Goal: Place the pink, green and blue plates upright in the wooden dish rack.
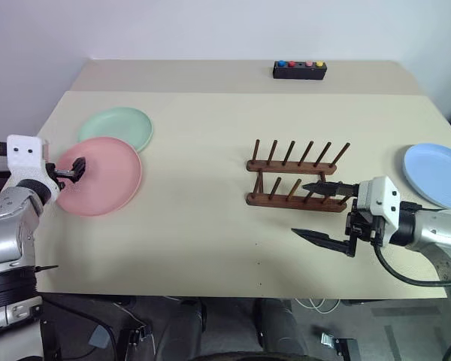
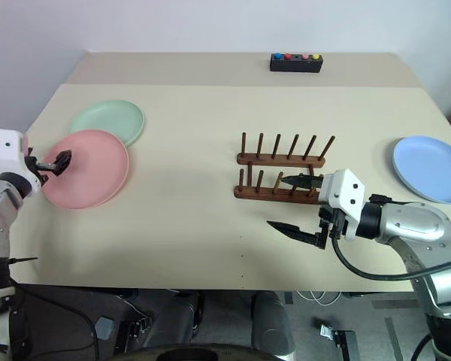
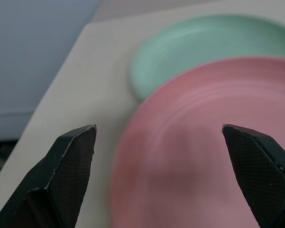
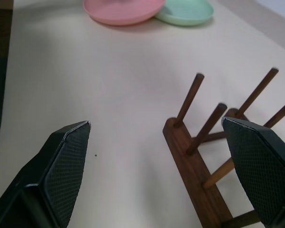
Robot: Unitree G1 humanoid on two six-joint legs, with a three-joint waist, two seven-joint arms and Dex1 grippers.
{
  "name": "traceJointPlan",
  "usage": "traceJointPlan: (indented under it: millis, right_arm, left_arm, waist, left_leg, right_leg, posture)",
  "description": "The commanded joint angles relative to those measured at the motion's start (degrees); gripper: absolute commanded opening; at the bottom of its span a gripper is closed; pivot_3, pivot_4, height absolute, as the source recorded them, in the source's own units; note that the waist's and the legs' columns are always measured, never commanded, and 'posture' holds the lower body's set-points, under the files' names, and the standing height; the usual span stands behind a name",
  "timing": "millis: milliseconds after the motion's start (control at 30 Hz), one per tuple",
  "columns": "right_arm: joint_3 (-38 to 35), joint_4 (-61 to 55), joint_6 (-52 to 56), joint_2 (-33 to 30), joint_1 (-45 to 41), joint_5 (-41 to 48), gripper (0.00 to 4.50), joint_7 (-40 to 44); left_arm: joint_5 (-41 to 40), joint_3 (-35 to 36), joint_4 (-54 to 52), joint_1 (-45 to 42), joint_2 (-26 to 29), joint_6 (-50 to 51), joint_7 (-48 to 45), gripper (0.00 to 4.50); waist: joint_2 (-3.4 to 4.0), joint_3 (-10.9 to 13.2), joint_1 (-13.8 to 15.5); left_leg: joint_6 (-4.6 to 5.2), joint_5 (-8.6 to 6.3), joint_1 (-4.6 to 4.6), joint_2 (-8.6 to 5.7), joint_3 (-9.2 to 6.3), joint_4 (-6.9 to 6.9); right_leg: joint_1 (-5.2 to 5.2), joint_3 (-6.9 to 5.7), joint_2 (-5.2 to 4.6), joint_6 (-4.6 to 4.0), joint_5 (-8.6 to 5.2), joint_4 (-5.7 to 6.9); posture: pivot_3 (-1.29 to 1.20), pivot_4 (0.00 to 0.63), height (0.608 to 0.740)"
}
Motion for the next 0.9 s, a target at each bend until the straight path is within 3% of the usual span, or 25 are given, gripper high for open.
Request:
traceJointPlan:
  millis: [33, 233, 333, 567, 900]
  right_arm:
    - [-0.4, -1.5, -1.1, 0.0, -0.8, 0.4, 4.50, -0.2]
    - [-1.8, -3.3, -0.7, 0.0, 0.4, 1.2, 4.50, -1.2]
    - [-2.2, -3.9, -0.9, 0.2, 1.9, 0.8, 4.50, -1.8]
    - [-2.9, -4.6, -1.1, 0.0, 3.8, 0.9, 4.50, -2.8]
    - [-2.0, -3.5, -1.2, -0.6, 1.8, 0.8, 4.50, -2.1]
  left_arm:
    - [-0.7, 2.4, 1.0, -1.9, 1.1, 2.9, 1.6, 4.33]
    - [-2.0, 1.3, 5.3, -3.0, 0.4, 5.7, 0.3, 4.33]
    - [-2.7, 2.6, 6.7, -3.5, -0.5, 5.1, 1.1, 3.64]
    - [-4.9, 3.9, 8.2, -3.2, -1.0, 3.8, 0.3, 0.03]
    - [-12.9, 6.4, -2.8, 3.8, -4.6, -4.5, -10.1, 0.03]
  waist:
    - [0.00, 0.0, 0.0]
    - [-0.02, 0.0, -0.1]
    - [-0.03, 0.0, 0.0]
    - [-0.05, 0.0, 0.0]
    - [-0.04, -0.1, 0.1]
  left_leg:
    - [0.00, 0.00, 0.00, 0.00, 0.01, 0.00]
    - [0.00, 0.00, 0.00, 0.00, 0.00, -0.01]
    - [-0.01, 0.00, 0.00, 0.00, 0.00, -0.02]
    - [-0.01, 0.00, 0.00, 0.00, 0.01, -0.01]
    - [-0.02, 0.00, 0.00, 0.01, 0.02, 0.01]
  right_leg:
    - [-0.01, 0.00, 0.00, 0.00, 0.00, 0.00]
    - [-0.01, 0.00, 0.00, 0.00, 0.00, 0.01]
    - [-0.01, 0.00, 0.00, 0.00, 0.00, 0.01]
    - [-0.01, 0.00, 0.00, -0.01, 0.01, 0.01]
    - [0.00, 0.01, -0.02, -0.03, 0.01, -0.01]
  posture:
    - [0.00, 0.150, 0.740]
    - [0.00, 0.150, 0.740]
    - [0.00, 0.150, 0.740]
    - [0.00, 0.150, 0.740]
    - [0.00, 0.150, 0.740]
